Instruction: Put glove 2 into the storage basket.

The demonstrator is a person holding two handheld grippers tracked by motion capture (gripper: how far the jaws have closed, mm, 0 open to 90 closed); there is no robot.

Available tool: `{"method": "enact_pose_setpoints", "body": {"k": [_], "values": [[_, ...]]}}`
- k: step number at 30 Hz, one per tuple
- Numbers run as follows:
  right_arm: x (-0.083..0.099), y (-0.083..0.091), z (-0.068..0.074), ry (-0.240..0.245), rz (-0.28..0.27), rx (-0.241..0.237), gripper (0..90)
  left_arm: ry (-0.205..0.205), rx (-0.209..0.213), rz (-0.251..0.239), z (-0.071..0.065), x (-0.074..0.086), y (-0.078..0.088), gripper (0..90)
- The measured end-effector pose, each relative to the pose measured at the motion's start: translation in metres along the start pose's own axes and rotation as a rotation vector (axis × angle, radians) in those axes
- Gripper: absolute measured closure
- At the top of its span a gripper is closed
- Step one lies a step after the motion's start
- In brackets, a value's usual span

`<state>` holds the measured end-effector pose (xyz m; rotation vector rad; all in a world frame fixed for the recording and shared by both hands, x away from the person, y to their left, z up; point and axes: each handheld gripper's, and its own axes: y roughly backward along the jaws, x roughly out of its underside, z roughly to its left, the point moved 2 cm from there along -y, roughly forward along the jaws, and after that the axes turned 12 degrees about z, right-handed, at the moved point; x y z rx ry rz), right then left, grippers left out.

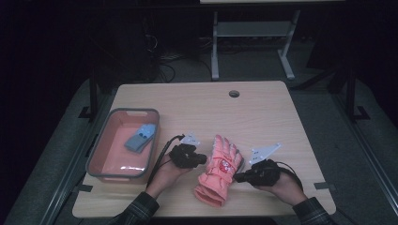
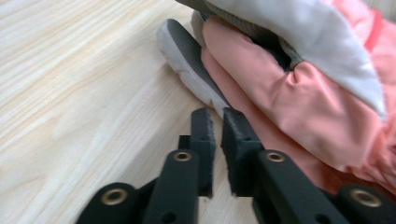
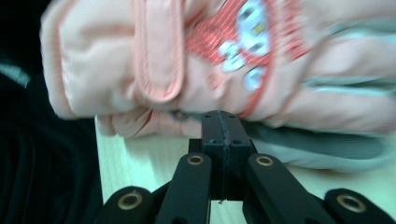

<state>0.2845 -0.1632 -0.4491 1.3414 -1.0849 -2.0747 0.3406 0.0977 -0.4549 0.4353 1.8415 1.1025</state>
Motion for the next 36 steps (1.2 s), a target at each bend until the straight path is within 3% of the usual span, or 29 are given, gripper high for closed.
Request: {"method": "enact_pose_setpoints", "body": {"k": [4,8,12,17,28,36], "values": [[-0.005,0.015,-0.005,-0.034,-0.061,0.029,89.8,0.028,-0.018,-0.019,0.003,0.002,0.013,68.0],[-0.015,0.019,-0.007,-0.032,-0.100,0.054,89.8,0.072,-0.019,-0.047,0.003,0.001,0.026,53.4],[-0.024,0.014,-0.012,-0.054,-0.117,0.079,89.8,0.071,-0.037,-0.056,-0.001,-0.003,0.035,39.6],[-0.028,0.003,-0.017,-0.065,-0.078,0.107,89.9,0.059,-0.041,-0.069,-0.005,-0.006,0.040,32.9],[-0.026,-0.023,-0.018,-0.071,0.023,0.119,89.9,0.033,-0.012,-0.069,-0.012,-0.012,0.042,20.5],[-0.027,-0.031,-0.016,-0.046,0.043,0.152,90.0,0.018,0.011,-0.060,-0.020,-0.028,0.035,17.1]]}}
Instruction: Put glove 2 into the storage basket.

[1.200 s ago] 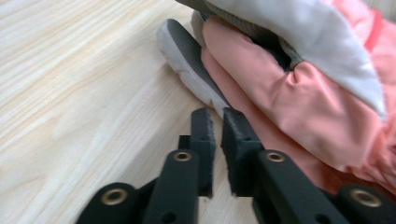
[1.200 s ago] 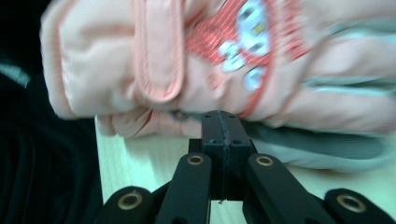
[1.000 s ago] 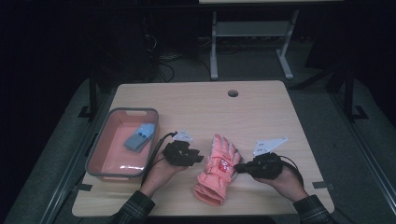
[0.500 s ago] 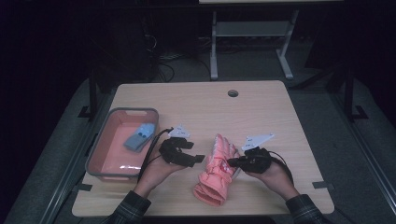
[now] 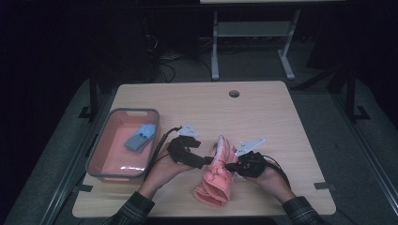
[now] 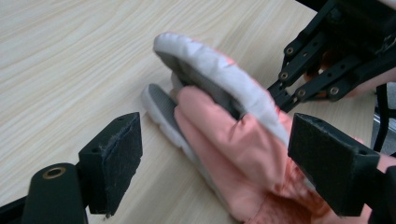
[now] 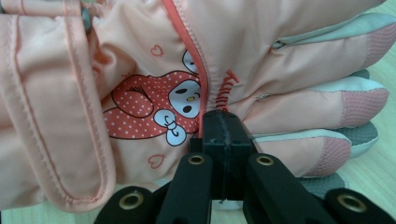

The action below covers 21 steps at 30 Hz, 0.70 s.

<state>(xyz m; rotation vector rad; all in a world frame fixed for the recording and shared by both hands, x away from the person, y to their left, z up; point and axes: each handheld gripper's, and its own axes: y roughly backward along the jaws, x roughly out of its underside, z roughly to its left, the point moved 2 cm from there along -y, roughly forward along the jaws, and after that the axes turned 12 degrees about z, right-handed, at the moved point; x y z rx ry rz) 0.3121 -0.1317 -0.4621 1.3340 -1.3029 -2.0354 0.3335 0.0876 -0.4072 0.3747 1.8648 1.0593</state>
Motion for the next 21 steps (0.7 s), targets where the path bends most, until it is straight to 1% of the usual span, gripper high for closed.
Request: {"method": "enact_pose_setpoints", "body": {"k": [4,7,11,12,13,14,16,18,19,20,21], "values": [[-0.001,-0.001,0.001,0.000,0.005,0.009,90.0,-0.009,0.007,0.012,-0.004,-0.008,-0.008,15.7],[0.000,-0.001,0.002,0.003,0.005,0.013,90.0,-0.014,0.012,0.030,-0.008,-0.012,-0.018,14.7],[0.000,-0.001,0.002,0.002,0.005,0.014,90.0,-0.009,0.018,0.048,-0.010,-0.014,-0.032,14.1],[0.000,-0.001,0.002,0.002,0.006,0.013,90.0,-0.010,0.016,0.054,-0.010,-0.014,-0.035,14.1],[0.000,-0.001,0.002,0.001,0.006,0.012,90.0,-0.022,0.010,0.067,-0.009,-0.013,-0.038,14.0],[0.000,-0.001,0.002,0.002,0.006,0.013,90.0,-0.004,0.012,0.066,-0.009,-0.012,-0.042,13.7],[0.000,-0.001,0.002,0.004,0.010,0.015,90.0,-0.004,0.014,0.081,-0.008,-0.010,-0.046,13.6],[0.000,-0.001,0.003,0.003,0.014,0.015,90.0,0.002,0.017,0.085,-0.006,-0.007,-0.050,13.5],[0.000,-0.001,0.003,0.005,0.013,0.015,90.0,0.017,0.012,0.082,-0.006,-0.005,-0.053,13.4],[0.000,-0.001,0.003,0.005,0.014,0.016,90.0,0.022,0.013,0.093,-0.005,-0.004,-0.056,13.2],[0.000,-0.001,0.003,0.004,0.015,0.017,90.0,0.034,0.029,0.098,-0.003,-0.002,-0.058,13.0]]}}
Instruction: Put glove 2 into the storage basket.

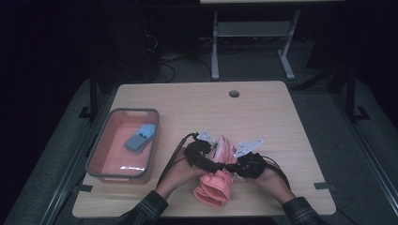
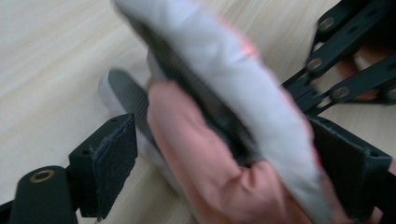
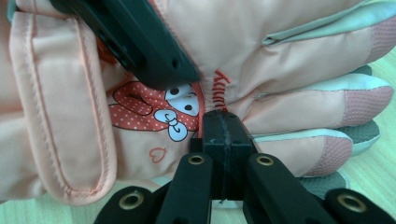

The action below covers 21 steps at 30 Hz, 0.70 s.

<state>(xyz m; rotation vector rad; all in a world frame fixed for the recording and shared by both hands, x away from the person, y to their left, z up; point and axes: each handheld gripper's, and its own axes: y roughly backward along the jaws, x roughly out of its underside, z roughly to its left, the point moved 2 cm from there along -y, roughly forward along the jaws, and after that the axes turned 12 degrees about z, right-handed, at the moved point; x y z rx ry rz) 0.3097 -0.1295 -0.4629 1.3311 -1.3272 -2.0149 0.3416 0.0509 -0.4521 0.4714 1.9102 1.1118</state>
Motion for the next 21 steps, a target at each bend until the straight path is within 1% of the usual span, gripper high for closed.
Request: {"method": "enact_pose_setpoints", "body": {"k": [1,3,4,5,6,8,11,14,18,21], "values": [[0.000,0.000,0.000,0.004,0.002,0.004,90.0,0.016,0.011,0.006,0.001,0.001,-0.003,12.9],[0.000,0.000,0.000,0.005,0.009,0.007,90.0,0.034,0.032,0.017,0.003,0.003,-0.007,12.8],[0.000,-0.001,0.001,0.002,0.010,0.005,90.0,0.037,0.035,0.025,0.004,0.004,-0.007,12.8],[0.000,-0.001,0.000,0.013,0.013,0.014,90.0,0.040,0.039,0.035,0.005,0.005,-0.008,12.8],[0.000,-0.001,0.000,0.008,0.012,0.011,90.0,0.048,0.047,0.037,0.005,0.006,-0.009,12.8],[0.000,-0.001,0.000,0.013,0.012,0.015,90.0,0.060,0.062,0.035,0.007,0.007,-0.011,12.7],[0.000,-0.001,0.001,0.006,0.013,0.009,90.0,0.073,0.072,0.039,0.009,0.008,-0.012,12.7],[0.000,-0.002,0.001,0.008,0.014,0.012,90.0,0.082,0.082,0.047,0.009,0.009,-0.013,12.7],[0.000,-0.002,0.001,0.011,0.017,0.011,90.0,0.115,0.124,0.054,0.012,0.011,-0.017,12.7],[0.000,-0.002,0.002,0.010,0.017,0.015,90.0,0.109,0.124,0.061,0.011,0.010,-0.017,12.8]]}}
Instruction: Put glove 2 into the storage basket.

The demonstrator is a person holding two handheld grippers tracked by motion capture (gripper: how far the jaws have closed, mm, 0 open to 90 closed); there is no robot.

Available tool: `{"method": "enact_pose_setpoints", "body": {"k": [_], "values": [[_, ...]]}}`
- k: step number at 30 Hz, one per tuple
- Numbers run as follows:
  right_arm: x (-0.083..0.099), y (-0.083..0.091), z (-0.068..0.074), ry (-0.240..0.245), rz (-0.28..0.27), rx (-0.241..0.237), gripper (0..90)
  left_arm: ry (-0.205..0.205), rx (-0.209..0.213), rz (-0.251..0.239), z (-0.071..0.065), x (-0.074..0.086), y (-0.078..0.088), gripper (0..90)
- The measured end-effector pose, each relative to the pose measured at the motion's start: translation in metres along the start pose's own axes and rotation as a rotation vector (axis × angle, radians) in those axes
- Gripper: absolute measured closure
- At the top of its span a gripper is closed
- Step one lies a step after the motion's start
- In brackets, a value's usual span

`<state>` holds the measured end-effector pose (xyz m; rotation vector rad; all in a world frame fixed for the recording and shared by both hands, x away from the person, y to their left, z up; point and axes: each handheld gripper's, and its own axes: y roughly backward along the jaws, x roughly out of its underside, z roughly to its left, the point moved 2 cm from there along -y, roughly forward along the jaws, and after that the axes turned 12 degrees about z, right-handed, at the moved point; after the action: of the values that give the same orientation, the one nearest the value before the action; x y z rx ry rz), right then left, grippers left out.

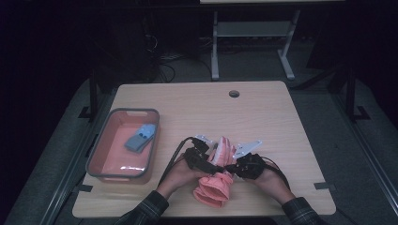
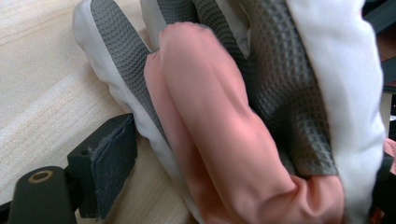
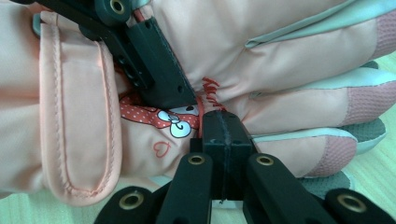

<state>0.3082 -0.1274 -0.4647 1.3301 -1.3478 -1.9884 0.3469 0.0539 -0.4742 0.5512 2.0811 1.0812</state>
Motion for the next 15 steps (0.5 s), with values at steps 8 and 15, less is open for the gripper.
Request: {"method": "enact_pose_setpoints", "body": {"k": [8,15], "values": [[-0.0001,-0.0007,-0.0003,0.003,0.000,-0.004,90.0,-0.011,0.055,-0.002,-0.0009,-0.0020,-0.0024,20.3],[0.0001,-0.0026,0.0000,0.008,-0.004,-0.001,90.0,-0.017,0.081,0.032,-0.0038,-0.0045,-0.0037,33.1]]}}
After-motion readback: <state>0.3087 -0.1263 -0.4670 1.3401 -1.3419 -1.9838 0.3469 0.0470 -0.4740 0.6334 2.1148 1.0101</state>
